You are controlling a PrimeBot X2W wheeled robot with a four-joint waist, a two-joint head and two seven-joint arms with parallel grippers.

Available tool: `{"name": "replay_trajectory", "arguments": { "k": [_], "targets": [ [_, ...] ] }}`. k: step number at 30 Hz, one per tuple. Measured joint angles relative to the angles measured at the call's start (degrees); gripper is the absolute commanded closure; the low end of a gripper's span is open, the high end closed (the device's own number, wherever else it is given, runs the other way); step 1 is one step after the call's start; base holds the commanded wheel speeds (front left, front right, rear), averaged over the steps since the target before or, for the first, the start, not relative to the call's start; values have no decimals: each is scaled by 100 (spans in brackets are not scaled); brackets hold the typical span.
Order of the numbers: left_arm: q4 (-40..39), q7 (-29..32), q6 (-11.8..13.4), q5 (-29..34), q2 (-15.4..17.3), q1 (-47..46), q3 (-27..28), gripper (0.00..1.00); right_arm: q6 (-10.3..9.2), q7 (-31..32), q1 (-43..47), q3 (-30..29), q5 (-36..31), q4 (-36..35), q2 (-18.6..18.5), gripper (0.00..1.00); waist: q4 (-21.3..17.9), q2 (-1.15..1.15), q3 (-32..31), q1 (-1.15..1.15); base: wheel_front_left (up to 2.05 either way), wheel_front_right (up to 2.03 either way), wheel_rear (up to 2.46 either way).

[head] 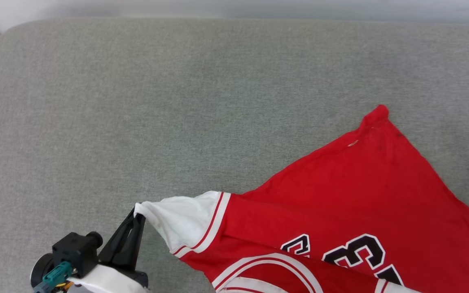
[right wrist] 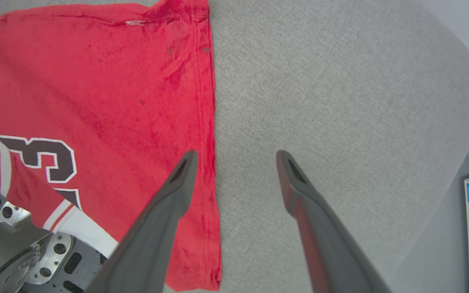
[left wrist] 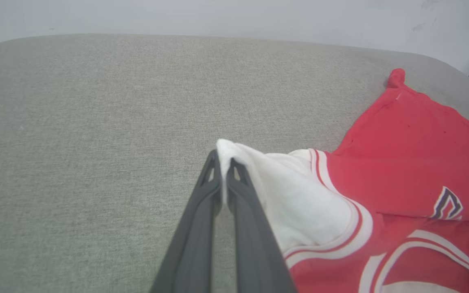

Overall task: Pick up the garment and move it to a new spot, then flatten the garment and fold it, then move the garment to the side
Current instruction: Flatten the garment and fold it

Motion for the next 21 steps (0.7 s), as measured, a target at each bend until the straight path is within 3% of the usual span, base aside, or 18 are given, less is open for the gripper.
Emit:
{"name": "replay_trajectory", "arguments": {
  "k": [5,10,16,21],
  "targets": [
    [49,-2,-119,15,-176,-252,-108,100,0,1094,-1074,499,-370,93,335,0,199,0,229,0,0,0,0],
    [154,-37,-253,93,-349,-530,-203,100,0,1703,-1935,984,-680,669,926,0,413,0,514,0,0,0,0],
    [212,-81,-314,171,-485,-739,-256,100,0,1887,-2596,1381,-992,1483,1549,0,620,0,884,1,0,0,0],
    [249,-107,-376,212,-552,-898,-274,100,-1,1610,-2764,1584,-1073,2087,1847,0,764,0,1159,1,0,0,0]
  ]
}}
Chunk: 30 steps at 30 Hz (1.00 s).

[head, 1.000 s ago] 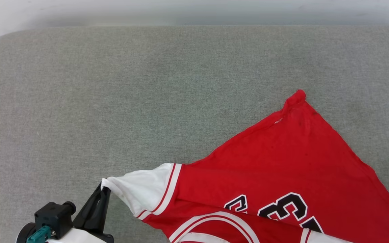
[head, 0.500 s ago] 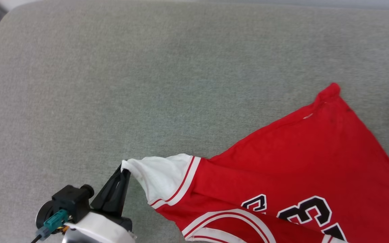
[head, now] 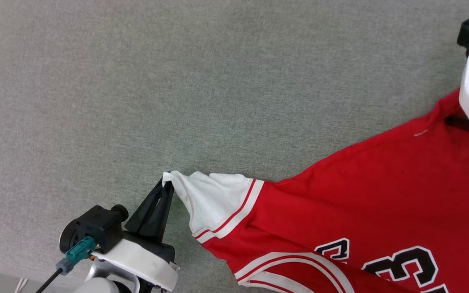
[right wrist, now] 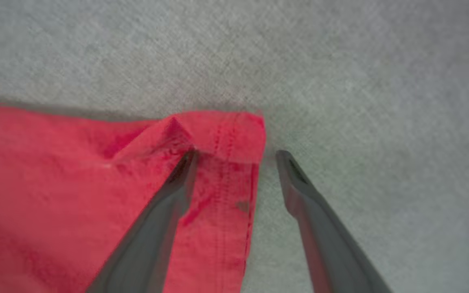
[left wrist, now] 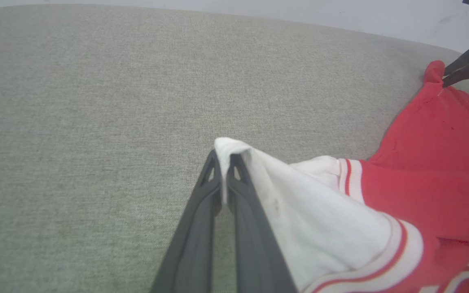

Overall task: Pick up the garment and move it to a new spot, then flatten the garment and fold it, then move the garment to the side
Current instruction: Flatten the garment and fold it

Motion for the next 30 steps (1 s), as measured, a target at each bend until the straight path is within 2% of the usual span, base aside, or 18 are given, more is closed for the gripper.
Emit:
{"name": "replay_trajectory", "arguments": {
  "k": [7,8,9,14,22,26,30],
  "targets": [
    [142,-9,-37,-2,-84,-76,-24,100,0,-423,105,323,126,275,-67,0,69,0,117,0,0,0,0],
    [165,-21,-38,-5,-84,-76,-20,100,-1,-505,104,379,147,276,-71,35,49,0,97,0,0,0,0],
    [182,-24,-49,-10,-81,-75,-18,100,-1,-597,104,436,158,275,-83,100,27,0,71,0,0,0,0],
    [235,-48,-86,9,-37,-77,-10,100,-1,-1096,177,719,364,266,-38,100,-85,0,-179,0,0,0,0],
    [144,53,-74,62,330,-107,152,100,0,-2118,158,843,823,126,-60,100,-329,0,-815,0,0,0,0],
    [7,100,-53,79,460,-318,304,100,0,-2680,107,901,886,-25,-237,100,-505,0,-1129,-1,0,0,0],
    [-99,331,-102,105,570,-694,348,100,0,-3278,44,823,988,-67,-250,100,-726,0,-1379,-1,0,0,0]
  ]
}}
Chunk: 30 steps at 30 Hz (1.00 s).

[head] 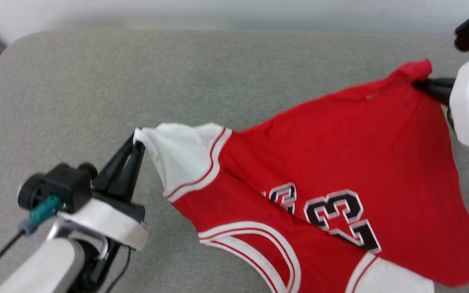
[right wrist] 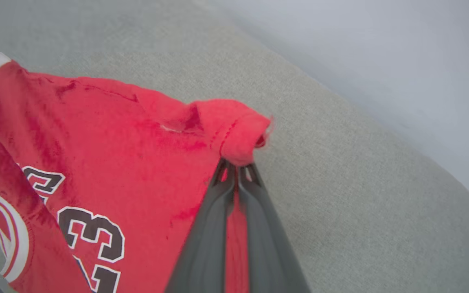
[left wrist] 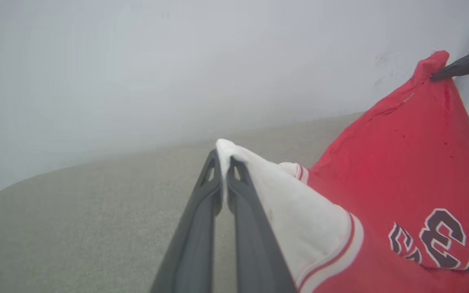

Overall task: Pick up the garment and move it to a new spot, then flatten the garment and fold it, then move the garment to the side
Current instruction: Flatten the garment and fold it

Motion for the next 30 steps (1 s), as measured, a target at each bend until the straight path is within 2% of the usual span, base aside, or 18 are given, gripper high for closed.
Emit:
{"name": "replay_trajectory", "arguments": {
  "k": [5,11,15,16,17,18,25,30],
  "targets": [
    [29,307,-188,86,0,-813,5,100,0,-800,-148,-272,-48,178,105,100,-279,0,-200,0,0,0,0],
    [391,637,-568,278,25,-2209,87,100,0,-1388,-536,-504,-331,394,216,100,-442,0,-154,0,0,0,0],
    [716,837,-848,409,-153,-3259,22,100,0,-1640,-933,-683,-659,626,357,100,-464,0,22,0,0,0,0],
    [1054,975,-1050,444,-323,-4018,8,100,1,-1749,-1335,-823,-954,793,514,100,-472,0,183,0,0,0,0],
    [1192,1015,-1112,447,-374,-4272,9,100,1,-1771,-1484,-865,-1063,848,566,100,-474,0,242,0,0,0,0],
    [1751,1120,-1349,528,-583,-5302,7,100,1,-1874,-2157,-1110,-1525,1165,753,100,-472,0,502,0,0,0,0],
    [2711,1120,-1621,695,-883,-7024,3,100,0,-1835,-3456,-1314,-2134,1736,1188,100,-470,0,1050,0,0,0,0],
    [3290,1022,-1720,730,-1029,-8102,43,100,1,-1896,-4274,-1345,-2403,2135,1391,100,-485,0,1456,1,0,0,0]
  ]
}}
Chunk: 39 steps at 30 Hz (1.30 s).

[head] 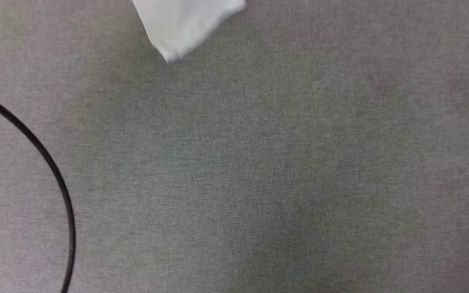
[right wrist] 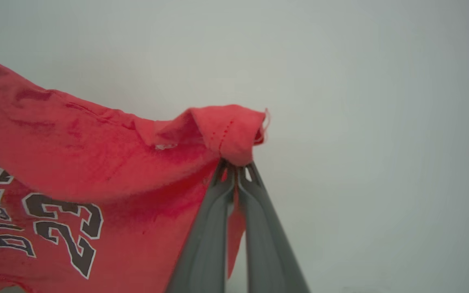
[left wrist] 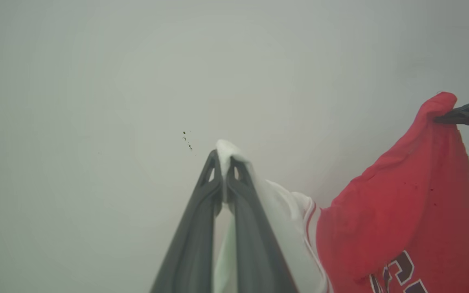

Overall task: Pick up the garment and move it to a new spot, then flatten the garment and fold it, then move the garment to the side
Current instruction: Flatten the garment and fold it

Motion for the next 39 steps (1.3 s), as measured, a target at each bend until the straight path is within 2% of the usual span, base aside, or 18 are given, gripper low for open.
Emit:
{"name": "replay_trajectory", "arguments": {
  "k": [8,12,17,25,35,39],
  "targets": [
    [981,-187,-81,-54,-7,-1199,-66,100,-1,-307,-920,55,-210,619,223,100,-43,0,519,0,0,0,0],
    [1402,-379,-99,-159,-37,-1294,-233,100,0,-431,-961,283,-192,876,333,100,-62,0,668,0,0,0,0],
    [1641,-497,-104,-324,-46,-1120,-761,100,0,-493,-747,753,11,1028,399,100,-75,0,718,0,0,0,0],
    [1688,-787,-105,-848,44,-123,-1457,100,0,-753,254,1446,578,1239,450,100,-62,0,501,-1,0,0,0],
    [1272,-1102,-107,-1400,570,1947,-2206,100,0,-1167,1820,2421,1294,1025,365,100,-91,0,-143,-1,0,0,0],
    [913,-1226,45,-1515,669,2894,-2357,100,-1,-1461,2435,2696,1623,776,164,100,-103,0,-479,-1,0,0,0]
  ]
}}
